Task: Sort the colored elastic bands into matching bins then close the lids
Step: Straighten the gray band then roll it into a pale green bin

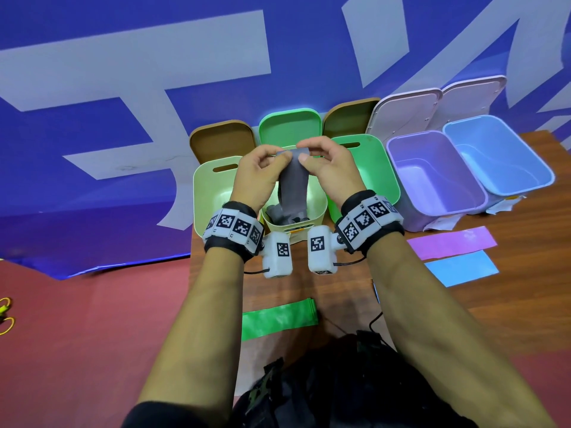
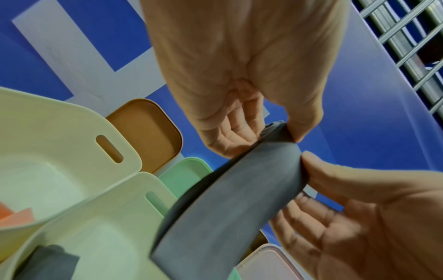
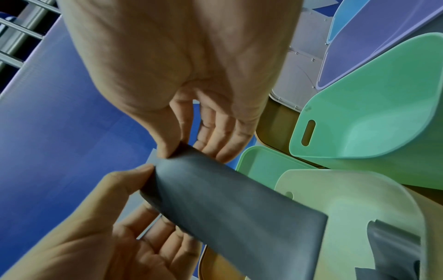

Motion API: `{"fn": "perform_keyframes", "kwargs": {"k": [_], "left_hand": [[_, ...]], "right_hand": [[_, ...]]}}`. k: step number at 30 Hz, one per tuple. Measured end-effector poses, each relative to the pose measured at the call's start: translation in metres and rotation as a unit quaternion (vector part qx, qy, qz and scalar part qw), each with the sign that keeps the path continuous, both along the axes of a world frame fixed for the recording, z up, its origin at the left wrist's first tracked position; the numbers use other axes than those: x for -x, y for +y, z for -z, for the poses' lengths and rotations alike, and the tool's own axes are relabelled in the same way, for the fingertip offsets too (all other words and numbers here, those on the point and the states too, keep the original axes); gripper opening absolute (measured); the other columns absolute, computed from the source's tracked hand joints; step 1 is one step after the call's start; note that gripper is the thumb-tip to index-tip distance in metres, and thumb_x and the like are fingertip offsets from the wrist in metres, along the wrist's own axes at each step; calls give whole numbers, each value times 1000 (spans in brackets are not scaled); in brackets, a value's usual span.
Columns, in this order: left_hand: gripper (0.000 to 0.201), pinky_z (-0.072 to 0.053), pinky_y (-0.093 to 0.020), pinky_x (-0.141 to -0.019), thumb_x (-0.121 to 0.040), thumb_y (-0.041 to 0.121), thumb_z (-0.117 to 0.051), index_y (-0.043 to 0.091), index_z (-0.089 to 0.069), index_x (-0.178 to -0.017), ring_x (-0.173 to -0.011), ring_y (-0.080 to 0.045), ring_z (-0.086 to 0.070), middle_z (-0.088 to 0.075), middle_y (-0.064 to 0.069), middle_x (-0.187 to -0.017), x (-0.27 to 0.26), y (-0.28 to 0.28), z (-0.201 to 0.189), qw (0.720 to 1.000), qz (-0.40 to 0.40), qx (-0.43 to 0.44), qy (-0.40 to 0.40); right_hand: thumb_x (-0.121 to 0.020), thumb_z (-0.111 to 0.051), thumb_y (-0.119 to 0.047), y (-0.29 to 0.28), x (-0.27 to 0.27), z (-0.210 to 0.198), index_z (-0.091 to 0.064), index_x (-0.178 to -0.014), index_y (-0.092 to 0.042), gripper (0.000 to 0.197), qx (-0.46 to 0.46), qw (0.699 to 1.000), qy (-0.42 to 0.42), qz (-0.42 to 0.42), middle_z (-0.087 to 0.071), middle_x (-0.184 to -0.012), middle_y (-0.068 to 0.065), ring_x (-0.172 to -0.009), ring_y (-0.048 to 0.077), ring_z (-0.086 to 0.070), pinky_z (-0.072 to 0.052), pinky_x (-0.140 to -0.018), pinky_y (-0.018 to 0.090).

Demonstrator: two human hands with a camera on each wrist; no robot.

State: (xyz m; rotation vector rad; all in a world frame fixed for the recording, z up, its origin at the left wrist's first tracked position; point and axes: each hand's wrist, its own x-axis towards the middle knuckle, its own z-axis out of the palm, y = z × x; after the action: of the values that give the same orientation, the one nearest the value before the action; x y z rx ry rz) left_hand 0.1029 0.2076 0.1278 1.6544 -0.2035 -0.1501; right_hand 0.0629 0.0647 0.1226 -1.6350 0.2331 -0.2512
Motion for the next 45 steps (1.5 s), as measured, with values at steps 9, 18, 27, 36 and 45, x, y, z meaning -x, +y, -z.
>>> {"fn": "perform_keyframes", "kwargs": {"k": [9,18,27,36,45], "left_hand": [[24,-48,-24,-66,-79,2,-61,13,-61,-100,-76,-10,-54,-62,-2,-88,6,1,-5,999,37,5,-29],[5,-46,-20,-65,-85,8,-66,11,-63,-88,-69,-8,-53,-60,1,-75,-3,-1,-1,1000,0,17,-8],[20,-50,-25,-78,-83,5,-65,13,-70,-100,-92,-7,-58,-66,3,-96,-1,2,-2,999,23,9,-48],[5,-49,-27,-74,-88,13,-67,18,-69,-88,-81,-8,-58,-66,4,-84,-6,1,-1,999,3,26,-27],[13,-49,-22,-74,-86,7,-67,13,-66,-97,-86,-9,-56,-64,0,-92,-4,3,1,999,23,0,-47]], "right_hand": [[-95,-60,-23,4,-5,3,-67,-91,-25,8,54,998,11,7,-69,-90,0,-94,24,-66,-53,-94,50],[-92,-59,-10,3,-2,-5,-66,-109,-24,23,3,1000,13,-28,-66,-99,3,-100,16,-62,-50,-98,40],[-98,-57,-17,3,-7,-3,-67,-100,-17,10,53,998,28,10,-67,-95,6,-90,17,-61,-51,-94,42],[-87,-63,-12,1,-5,-6,-68,-105,-16,19,-19,1000,14,-5,-67,-99,11,-97,18,-63,-51,-93,34],[-98,-59,-18,3,-8,1,-67,-102,-12,11,23,999,37,17,-69,-96,6,-90,16,-63,-52,-89,32]]}}
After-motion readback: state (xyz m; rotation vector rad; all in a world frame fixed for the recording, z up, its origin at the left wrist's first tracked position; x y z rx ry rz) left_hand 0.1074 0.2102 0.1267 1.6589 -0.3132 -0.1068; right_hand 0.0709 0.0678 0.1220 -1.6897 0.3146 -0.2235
